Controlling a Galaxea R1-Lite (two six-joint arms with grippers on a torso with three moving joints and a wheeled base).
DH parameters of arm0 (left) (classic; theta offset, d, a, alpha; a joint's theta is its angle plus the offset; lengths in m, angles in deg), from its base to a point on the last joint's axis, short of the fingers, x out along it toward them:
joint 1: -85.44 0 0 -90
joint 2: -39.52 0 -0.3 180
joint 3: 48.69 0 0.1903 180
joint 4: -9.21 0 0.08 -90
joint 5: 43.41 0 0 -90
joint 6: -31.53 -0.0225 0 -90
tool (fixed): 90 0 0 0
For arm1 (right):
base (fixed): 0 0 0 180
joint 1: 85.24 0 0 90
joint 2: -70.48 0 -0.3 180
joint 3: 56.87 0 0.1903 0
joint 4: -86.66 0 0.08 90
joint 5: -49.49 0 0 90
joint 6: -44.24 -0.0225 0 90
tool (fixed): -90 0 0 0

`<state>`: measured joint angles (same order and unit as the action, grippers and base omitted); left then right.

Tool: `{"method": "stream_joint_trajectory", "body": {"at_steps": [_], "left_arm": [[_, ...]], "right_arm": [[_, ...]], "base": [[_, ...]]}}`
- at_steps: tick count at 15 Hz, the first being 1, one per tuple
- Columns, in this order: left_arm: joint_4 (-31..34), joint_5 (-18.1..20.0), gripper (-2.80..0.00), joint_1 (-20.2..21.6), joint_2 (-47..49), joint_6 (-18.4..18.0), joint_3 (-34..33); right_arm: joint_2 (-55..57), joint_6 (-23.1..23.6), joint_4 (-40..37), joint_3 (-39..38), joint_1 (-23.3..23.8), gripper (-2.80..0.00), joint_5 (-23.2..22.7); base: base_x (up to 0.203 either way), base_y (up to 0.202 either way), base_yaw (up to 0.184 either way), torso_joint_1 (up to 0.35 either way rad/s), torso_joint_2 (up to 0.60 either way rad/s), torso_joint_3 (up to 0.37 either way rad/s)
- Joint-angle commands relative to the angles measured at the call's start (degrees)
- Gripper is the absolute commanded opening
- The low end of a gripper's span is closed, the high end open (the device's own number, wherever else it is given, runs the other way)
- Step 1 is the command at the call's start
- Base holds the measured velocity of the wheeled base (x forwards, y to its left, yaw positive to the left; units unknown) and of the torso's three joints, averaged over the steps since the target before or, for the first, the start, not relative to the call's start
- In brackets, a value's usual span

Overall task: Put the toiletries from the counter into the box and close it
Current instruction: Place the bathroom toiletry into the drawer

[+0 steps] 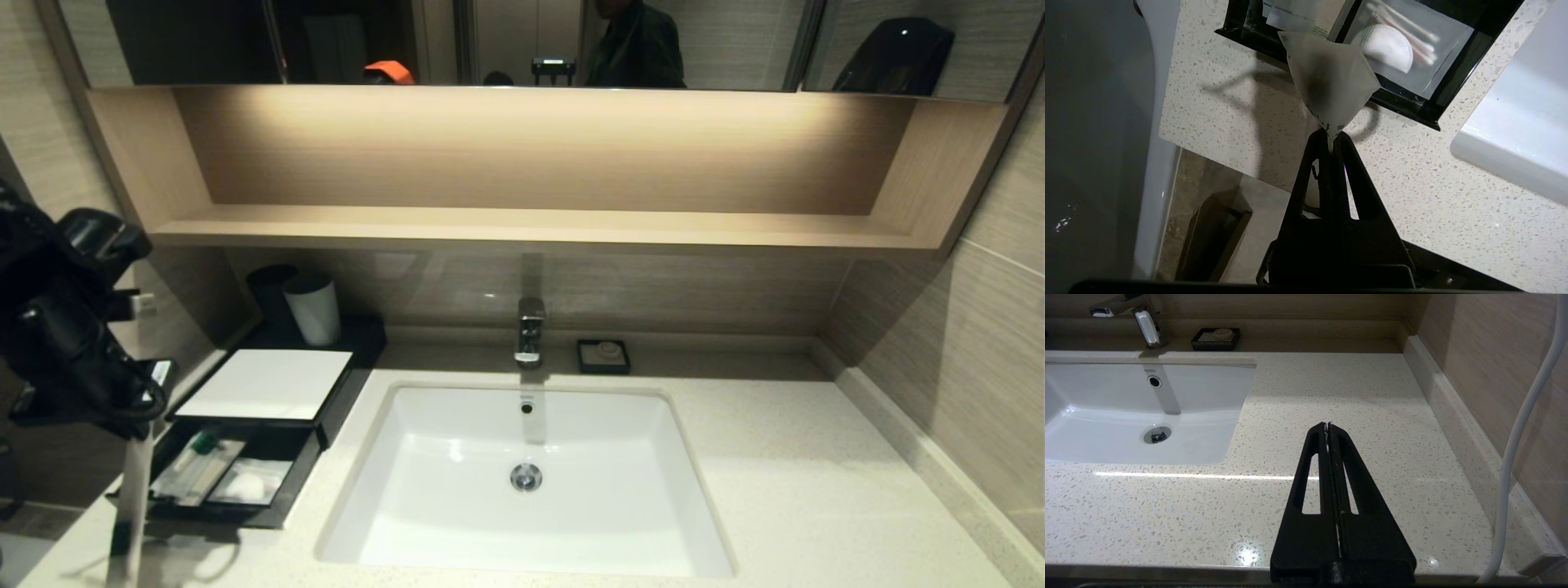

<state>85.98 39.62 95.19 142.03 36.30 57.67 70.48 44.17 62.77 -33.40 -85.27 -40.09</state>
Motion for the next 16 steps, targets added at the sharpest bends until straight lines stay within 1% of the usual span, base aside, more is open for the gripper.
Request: {"method": "stream_joint_trajectory", "body": {"at_steps": [1,3,5,6,9,16], "left_arm": [[-1.0,0.0,-2.8,0.4,2.2,-1.4,0.1],[-2.8,0.0,-2.8,1.1,3.6,-3.1,0.2],[-3.7,0.0,-2.8,1.9,5.1,-5.7,0.6],[-3.9,0.1,-2.8,2.3,5.7,-6.4,1.1],[-4.7,0.3,-2.8,2.4,7.2,-6.6,2.7],[-8.2,0.8,-2.8,2.3,10.2,-6.7,3.1]], "right_arm": [[0.0,0.0,0.0,0.0,0.0,-2.8,0.0],[0.0,0.0,0.0,0.0,0.0,-2.8,0.0],[0.0,0.0,0.0,0.0,0.0,-2.8,0.0],[0.0,0.0,0.0,0.0,0.0,-2.8,0.0],[0.0,0.0,0.0,0.0,-0.1,-2.8,0.0],[0.0,0.0,0.0,0.0,0.0,-2.8,0.0]], "base": [[0.0,0.0,0.0,0.0,0.0,0.0],[0.0,0.0,0.0,0.0,0.0,0.0],[0.0,0.0,0.0,0.0,0.0,0.0],[0.0,0.0,0.0,0.0,0.0,0.0],[0.0,0.0,0.0,0.0,0.0,0.0],[0.0,0.0,0.0,0.0,0.0,0.0]]}}
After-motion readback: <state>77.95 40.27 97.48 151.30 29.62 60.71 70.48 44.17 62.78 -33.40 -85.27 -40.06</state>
